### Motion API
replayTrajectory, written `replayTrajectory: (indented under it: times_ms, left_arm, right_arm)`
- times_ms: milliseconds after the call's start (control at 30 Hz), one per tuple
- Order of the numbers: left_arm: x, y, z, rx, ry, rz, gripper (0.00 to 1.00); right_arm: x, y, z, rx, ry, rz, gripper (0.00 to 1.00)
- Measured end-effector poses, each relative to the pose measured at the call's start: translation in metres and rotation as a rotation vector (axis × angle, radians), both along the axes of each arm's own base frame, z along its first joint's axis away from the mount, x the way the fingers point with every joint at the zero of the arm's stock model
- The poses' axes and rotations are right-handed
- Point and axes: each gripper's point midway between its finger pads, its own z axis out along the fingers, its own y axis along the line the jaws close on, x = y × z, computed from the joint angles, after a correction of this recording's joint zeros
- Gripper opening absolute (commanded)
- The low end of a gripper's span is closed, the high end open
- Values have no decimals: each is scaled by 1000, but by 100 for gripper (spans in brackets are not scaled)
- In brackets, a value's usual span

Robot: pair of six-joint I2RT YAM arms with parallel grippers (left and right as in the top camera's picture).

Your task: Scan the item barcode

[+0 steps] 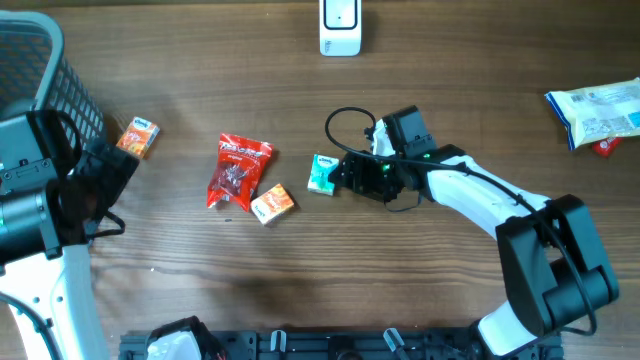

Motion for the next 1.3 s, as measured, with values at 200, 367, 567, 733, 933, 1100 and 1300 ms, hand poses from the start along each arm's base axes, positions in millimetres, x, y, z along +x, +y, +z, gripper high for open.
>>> replayTrajectory:
  times_ms: [200,367,567,733,933,1100,1300]
  left_arm:
    - [0,0,0,0,0,0,100]
    - [0,0,0,0,0,0,100]
    - [0,0,0,0,0,0,100]
    - [0,0,0,0,0,0,100]
    - [0,0,0,0,0,0,100]
    - [0,0,0,0,0,0,100]
    - [0,0,0,0,0,0,100]
  right_arm:
    - [-5,5,-16,-35,44,-16,71]
    - [-4,16,-23,-23,56,-31,66]
    - [4,17,-26,-24,75,-100,62]
    - [22,30,-27,38,55,-123,55]
    - [30,37,-34,76,87,-144,29]
    - [30,36,-40,68,105,-161,4]
    - [30,36,-39,70,102,-163,4]
